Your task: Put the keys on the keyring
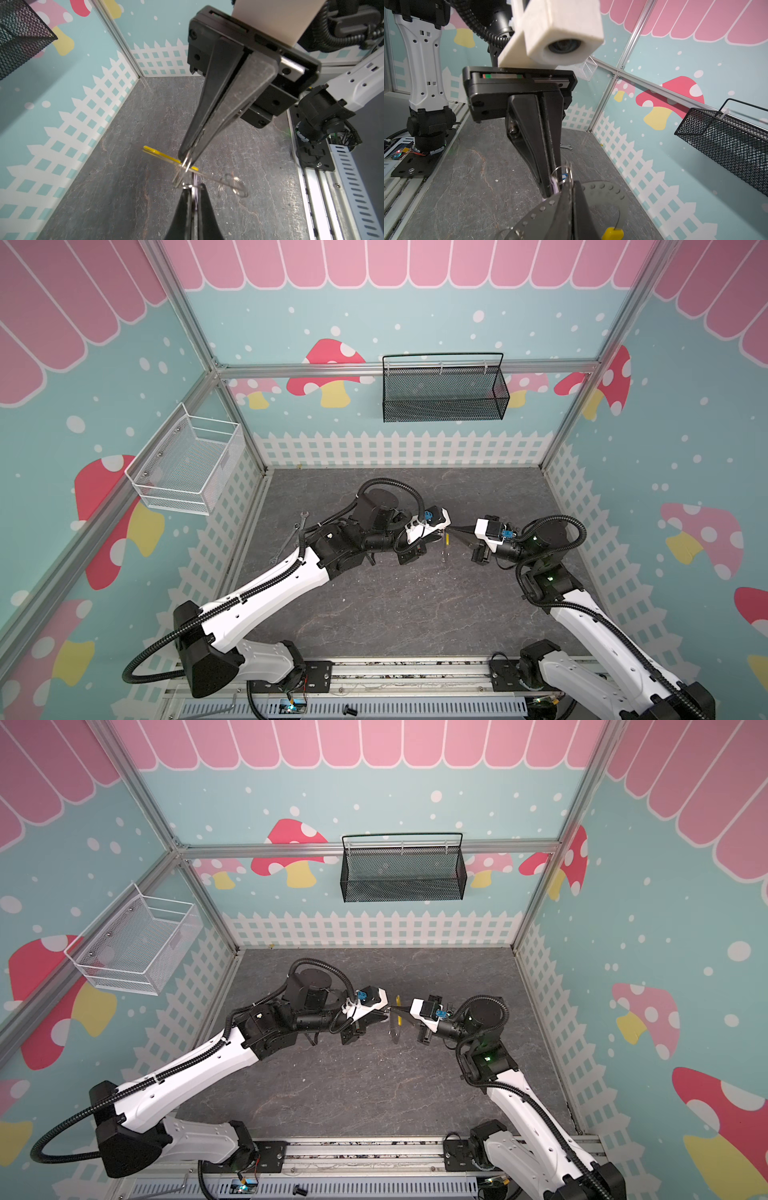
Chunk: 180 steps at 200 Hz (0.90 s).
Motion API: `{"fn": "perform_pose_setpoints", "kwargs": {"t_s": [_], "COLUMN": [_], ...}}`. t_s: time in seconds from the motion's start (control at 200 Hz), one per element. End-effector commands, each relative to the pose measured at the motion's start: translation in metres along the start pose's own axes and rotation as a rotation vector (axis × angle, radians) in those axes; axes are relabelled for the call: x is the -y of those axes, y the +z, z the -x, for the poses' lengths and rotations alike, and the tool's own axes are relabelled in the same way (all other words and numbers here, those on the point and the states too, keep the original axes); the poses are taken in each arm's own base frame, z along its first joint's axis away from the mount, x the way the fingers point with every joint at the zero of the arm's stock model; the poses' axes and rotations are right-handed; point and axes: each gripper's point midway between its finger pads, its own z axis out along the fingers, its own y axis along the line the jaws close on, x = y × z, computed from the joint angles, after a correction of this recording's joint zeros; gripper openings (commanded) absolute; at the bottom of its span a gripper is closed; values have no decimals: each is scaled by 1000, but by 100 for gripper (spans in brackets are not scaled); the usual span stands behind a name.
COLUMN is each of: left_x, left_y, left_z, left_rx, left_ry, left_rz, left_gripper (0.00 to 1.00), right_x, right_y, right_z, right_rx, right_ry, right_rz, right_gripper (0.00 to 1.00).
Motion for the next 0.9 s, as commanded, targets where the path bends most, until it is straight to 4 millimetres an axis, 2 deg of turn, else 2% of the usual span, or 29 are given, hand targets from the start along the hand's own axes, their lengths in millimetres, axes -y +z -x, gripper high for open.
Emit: {"fn": "perform_pose_setpoints", "kwargs": {"t_s": [0.0,0.285,0.47,0.555,0.585,0.665,0.78,0.895], "left_x": [13,19,26,23,19,10,-1,-9], "left_y": [6,13,18,18,16,6,-16,-29], "left_z": [-2,-9,-3,2,2,0,-5,4], "left_rx": [-5,-31,-7,7,8,22,73,117], "left_ry": [59,67,57,44,39,38,32,41], "left_rz": [-37,-77,-131,-118,-95,-14,88,136], "left_gripper": [0,0,0,19,24,28,29,27], "right_x": [0,-3,-6,-6,-5,-5,-7,-10], "right_y": [-2,-4,-4,-4,-5,-6,-6,-5], "right_z": [12,19,17,14,13,11,8,6], "right_rx": [51,84,95,88,86,79,75,73], "right_ry": [-12,-24,-7,-1,-1,-4,1,8], "right_rz": [-8,-3,14,6,-3,-18,-13,18], "right_gripper": [0,0,0,0,0,0,0,0]}}
